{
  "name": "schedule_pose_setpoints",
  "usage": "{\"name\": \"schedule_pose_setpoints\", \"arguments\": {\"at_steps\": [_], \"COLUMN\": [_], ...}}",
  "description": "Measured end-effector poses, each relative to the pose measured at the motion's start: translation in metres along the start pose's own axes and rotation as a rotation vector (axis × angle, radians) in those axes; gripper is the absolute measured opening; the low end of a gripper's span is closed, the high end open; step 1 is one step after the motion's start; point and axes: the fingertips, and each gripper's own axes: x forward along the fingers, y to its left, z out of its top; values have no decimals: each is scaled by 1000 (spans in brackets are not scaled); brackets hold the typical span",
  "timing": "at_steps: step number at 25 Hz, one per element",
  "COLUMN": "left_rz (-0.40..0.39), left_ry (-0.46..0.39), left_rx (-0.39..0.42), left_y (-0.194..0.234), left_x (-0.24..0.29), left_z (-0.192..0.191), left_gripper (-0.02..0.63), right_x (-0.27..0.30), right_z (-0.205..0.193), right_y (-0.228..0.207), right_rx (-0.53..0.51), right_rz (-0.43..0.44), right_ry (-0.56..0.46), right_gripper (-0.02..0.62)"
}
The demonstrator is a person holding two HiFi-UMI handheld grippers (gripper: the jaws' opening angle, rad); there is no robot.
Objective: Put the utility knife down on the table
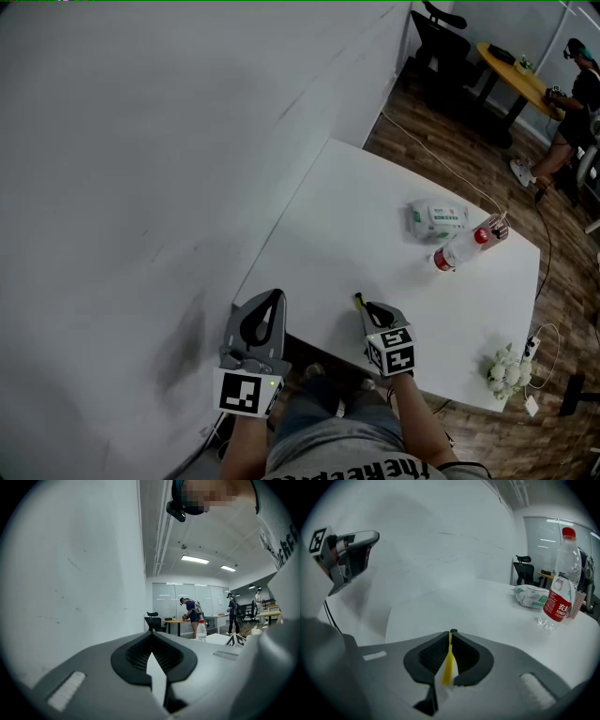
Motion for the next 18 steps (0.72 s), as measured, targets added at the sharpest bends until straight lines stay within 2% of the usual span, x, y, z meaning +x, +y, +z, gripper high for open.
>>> {"name": "schedule_pose_setpoints", "arguments": {"at_steps": [3, 6, 18], "left_rz": [0, -14, -38], "left_ry": [12, -16, -5], "left_rx": [11, 8, 21], "left_y": [-5, -14, -45], "left_x": [0, 0, 0], "left_z": [1, 8, 12], "left_gripper": [14, 14, 14], "right_x": [-13, -27, -87], "right_z": [11, 21, 70], "right_y": [1, 2, 2], "right_rx": [6, 4, -4], "right_rz": [12, 21, 49], "right_ry": [-63, -117, -331], "right_gripper": [2, 0, 0]}}
